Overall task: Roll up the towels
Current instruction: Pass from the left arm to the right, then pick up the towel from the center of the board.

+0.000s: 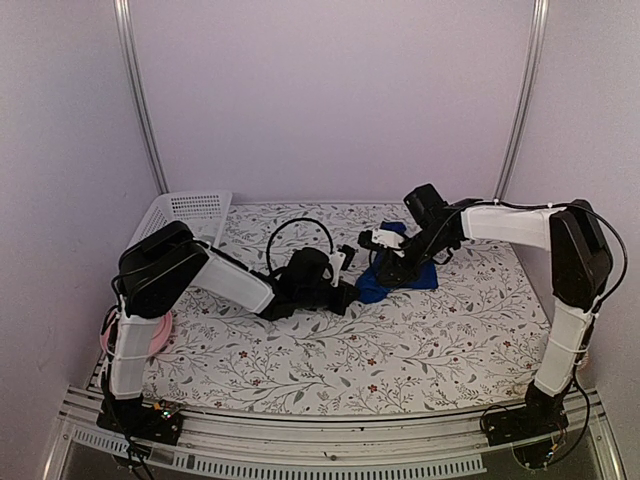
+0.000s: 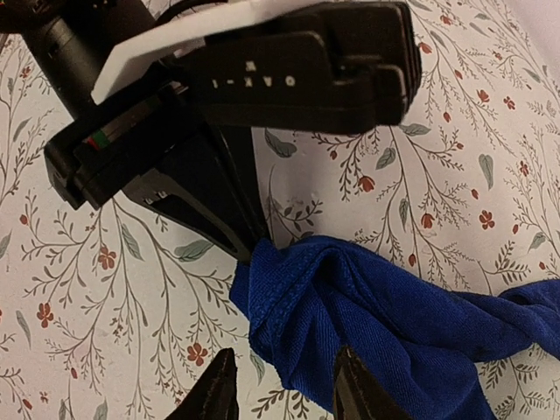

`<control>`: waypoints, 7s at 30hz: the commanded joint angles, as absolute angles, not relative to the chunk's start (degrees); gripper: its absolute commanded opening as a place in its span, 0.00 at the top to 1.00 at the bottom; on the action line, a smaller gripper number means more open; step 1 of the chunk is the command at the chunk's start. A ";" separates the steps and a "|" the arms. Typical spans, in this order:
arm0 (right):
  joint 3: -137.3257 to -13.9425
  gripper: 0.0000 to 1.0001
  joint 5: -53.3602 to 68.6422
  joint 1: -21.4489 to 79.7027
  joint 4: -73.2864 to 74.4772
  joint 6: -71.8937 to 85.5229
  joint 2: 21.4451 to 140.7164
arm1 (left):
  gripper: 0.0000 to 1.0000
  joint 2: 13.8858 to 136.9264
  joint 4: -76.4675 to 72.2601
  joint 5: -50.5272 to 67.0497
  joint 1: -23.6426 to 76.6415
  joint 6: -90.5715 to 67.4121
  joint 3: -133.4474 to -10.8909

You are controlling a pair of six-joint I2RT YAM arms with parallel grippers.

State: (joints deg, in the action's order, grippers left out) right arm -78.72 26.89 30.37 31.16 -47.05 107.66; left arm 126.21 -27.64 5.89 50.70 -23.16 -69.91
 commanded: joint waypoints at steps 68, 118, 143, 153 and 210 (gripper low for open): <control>-96.73 0.98 22.83 31.46 46.86 -47.62 93.40 | 0.28 92.16 -28.80 2.86 53.79 -14.97 -59.60; -92.97 0.97 15.14 21.07 40.86 -36.04 97.95 | 0.99 109.67 -30.50 19.69 54.14 -9.49 -68.56; -92.58 0.98 44.19 16.30 45.96 -49.48 85.17 | 0.83 103.73 -41.62 21.05 55.28 -14.85 -55.46; -85.64 0.97 31.29 21.99 40.08 -57.48 77.23 | 0.60 94.27 -32.30 18.15 55.04 -4.99 -60.64; -92.88 0.98 12.54 19.06 25.61 -36.61 84.70 | 0.94 105.76 -33.50 14.65 58.14 -3.30 -67.24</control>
State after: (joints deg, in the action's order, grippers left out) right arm -87.61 17.32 20.80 31.22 -42.76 83.46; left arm 108.07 -30.06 13.85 55.83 -4.45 -69.01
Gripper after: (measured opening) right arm 0.022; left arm 0.031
